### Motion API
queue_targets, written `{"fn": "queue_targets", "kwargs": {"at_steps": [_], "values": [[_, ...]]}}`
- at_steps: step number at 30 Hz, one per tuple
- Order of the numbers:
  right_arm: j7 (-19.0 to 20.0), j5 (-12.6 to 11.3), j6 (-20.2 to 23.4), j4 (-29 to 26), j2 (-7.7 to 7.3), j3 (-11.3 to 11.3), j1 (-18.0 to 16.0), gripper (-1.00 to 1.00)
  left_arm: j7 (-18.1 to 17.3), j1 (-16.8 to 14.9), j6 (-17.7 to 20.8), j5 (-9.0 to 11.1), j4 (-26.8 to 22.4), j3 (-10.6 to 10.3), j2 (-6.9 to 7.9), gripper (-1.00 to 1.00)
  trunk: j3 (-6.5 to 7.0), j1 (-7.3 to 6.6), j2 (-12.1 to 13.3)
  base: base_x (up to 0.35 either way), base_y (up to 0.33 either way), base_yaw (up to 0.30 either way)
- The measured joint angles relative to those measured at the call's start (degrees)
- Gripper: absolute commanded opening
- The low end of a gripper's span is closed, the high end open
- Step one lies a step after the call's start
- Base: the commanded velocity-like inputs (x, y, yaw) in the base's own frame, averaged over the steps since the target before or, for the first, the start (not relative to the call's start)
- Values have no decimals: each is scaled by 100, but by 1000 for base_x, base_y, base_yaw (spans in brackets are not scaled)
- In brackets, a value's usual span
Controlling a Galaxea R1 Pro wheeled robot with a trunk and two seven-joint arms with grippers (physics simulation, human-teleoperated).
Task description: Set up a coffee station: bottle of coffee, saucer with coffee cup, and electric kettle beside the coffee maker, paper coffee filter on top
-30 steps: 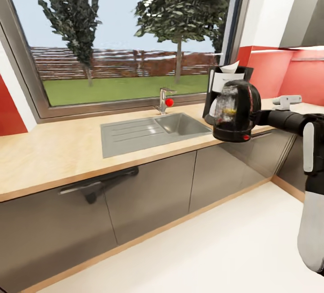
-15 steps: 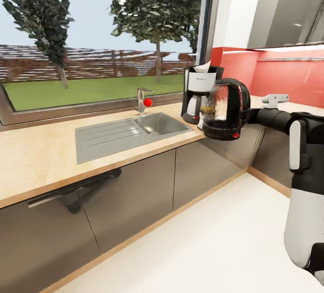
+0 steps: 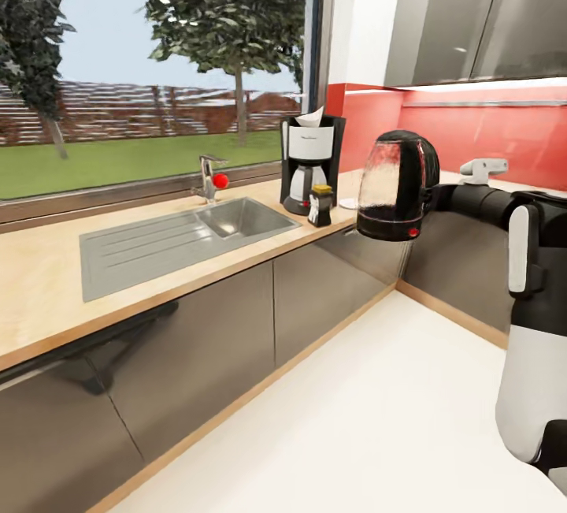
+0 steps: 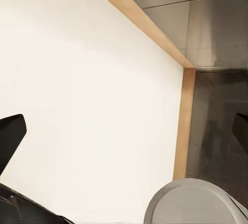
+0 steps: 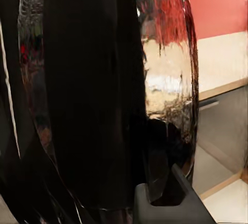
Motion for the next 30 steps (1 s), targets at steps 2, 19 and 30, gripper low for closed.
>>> {"fn": "queue_targets", "kwargs": {"at_steps": [2,19,30], "values": [[0,-3,1,0,0,0,0,-100,0,0,0,0,0,-1,1,100,0,0,0,21,-55,-286],[15,2,9,2,1,-43,10,-100,3,2,0,0,-11,-1,6,100,0,-2,-1,97,-261,-87],[16,3,9,2,-5,-43,15,-100,142,2,0,0,-11,-2,1,100,0,-3,-1,249,-234,0]]}}
